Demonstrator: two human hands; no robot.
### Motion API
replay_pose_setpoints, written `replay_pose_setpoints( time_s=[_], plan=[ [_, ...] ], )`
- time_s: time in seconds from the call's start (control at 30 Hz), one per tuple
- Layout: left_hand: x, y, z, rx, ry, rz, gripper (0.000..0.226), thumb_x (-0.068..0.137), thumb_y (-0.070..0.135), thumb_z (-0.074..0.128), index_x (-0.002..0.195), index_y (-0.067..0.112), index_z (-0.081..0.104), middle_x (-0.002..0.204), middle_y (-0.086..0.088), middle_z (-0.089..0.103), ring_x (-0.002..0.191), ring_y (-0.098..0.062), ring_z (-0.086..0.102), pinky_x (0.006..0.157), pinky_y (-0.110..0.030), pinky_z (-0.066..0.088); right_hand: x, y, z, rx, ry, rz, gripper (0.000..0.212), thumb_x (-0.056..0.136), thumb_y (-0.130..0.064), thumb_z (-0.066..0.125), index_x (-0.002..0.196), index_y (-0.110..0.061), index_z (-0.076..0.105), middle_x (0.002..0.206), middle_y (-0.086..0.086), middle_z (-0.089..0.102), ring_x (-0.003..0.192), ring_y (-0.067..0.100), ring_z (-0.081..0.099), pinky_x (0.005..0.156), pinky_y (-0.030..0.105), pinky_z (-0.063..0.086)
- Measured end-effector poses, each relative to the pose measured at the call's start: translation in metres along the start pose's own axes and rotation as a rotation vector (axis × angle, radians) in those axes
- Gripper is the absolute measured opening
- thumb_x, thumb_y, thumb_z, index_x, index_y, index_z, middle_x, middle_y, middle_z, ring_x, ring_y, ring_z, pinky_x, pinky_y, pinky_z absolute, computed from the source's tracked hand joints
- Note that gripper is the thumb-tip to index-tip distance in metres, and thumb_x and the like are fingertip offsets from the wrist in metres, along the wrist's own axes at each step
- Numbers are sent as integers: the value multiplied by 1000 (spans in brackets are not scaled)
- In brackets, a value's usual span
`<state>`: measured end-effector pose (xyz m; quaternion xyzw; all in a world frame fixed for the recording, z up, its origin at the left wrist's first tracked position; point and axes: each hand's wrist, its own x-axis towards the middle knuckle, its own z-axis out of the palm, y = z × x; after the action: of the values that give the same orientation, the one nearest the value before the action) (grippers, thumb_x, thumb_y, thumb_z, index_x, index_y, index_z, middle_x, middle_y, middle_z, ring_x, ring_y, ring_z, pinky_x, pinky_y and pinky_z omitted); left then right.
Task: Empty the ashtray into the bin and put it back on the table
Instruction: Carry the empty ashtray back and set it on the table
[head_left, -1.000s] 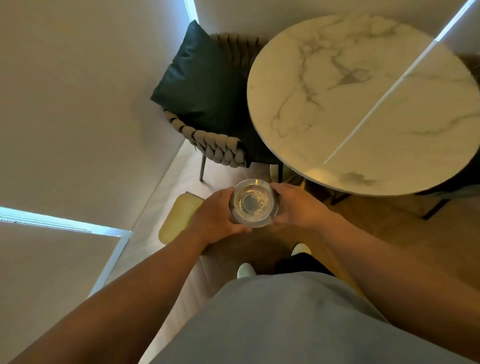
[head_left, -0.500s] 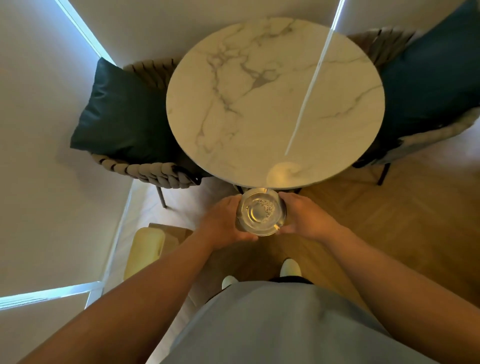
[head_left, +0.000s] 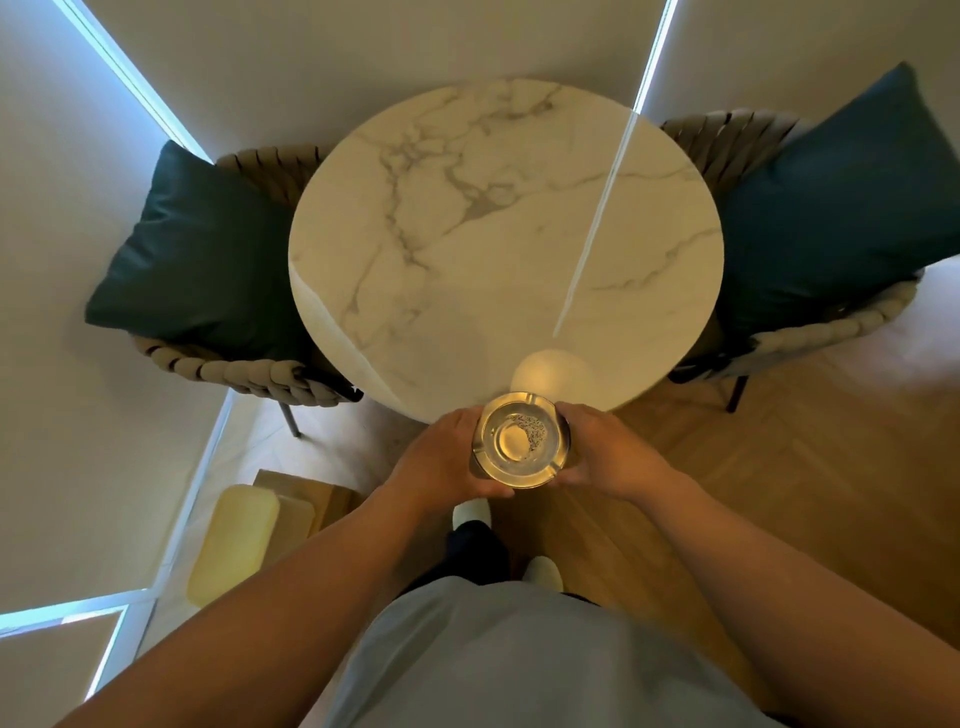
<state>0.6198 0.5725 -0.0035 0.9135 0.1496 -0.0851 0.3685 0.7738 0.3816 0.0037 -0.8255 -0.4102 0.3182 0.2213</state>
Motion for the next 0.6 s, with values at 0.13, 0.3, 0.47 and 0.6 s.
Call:
replay_pose_setpoints(
  time_s=[0.13, 0.3, 0.47, 0.6],
  plan=[
    [31, -9, -18, 1, 20, 5, 97, 57, 61, 84, 135, 34, 34, 135, 4, 54, 119, -13, 51, 99, -33, 45, 32, 1, -14, 1, 21, -2, 74, 58, -45, 89, 120, -25, 53, 114, -4, 62, 100, 16, 57, 85, 38, 51],
    [78, -27, -42, 1, 14, 13, 98, 54, 67, 81, 134, 35, 36, 132, 7, 54, 117, -13, 52, 95, -28, 43, 79, 1, -31, -22, 52, 40, 82, 57, -47, 88, 126, -21, 51, 122, 0, 62, 105, 18, 58, 86, 35, 51],
    [124, -50, -63, 32, -33, 10, 104, 52, 66, 82, 138, 29, 36, 135, 5, 53, 119, -14, 50, 94, -24, 37, 125, 3, -40, 6, 56, 74, 77, 59, -48, 87, 122, -19, 53, 117, 0, 61, 103, 20, 57, 84, 39, 50],
    [162, -59, -78, 20, -33, 2, 99, 50, 63, 86, 133, 32, 42, 131, 8, 56, 115, -11, 51, 90, -23, 37, 161, 10, -50, 10, 49, 97, 70, 57, -43, 88, 113, -21, 52, 107, -3, 59, 95, 19, 55, 74, 36, 47]
  ],
)
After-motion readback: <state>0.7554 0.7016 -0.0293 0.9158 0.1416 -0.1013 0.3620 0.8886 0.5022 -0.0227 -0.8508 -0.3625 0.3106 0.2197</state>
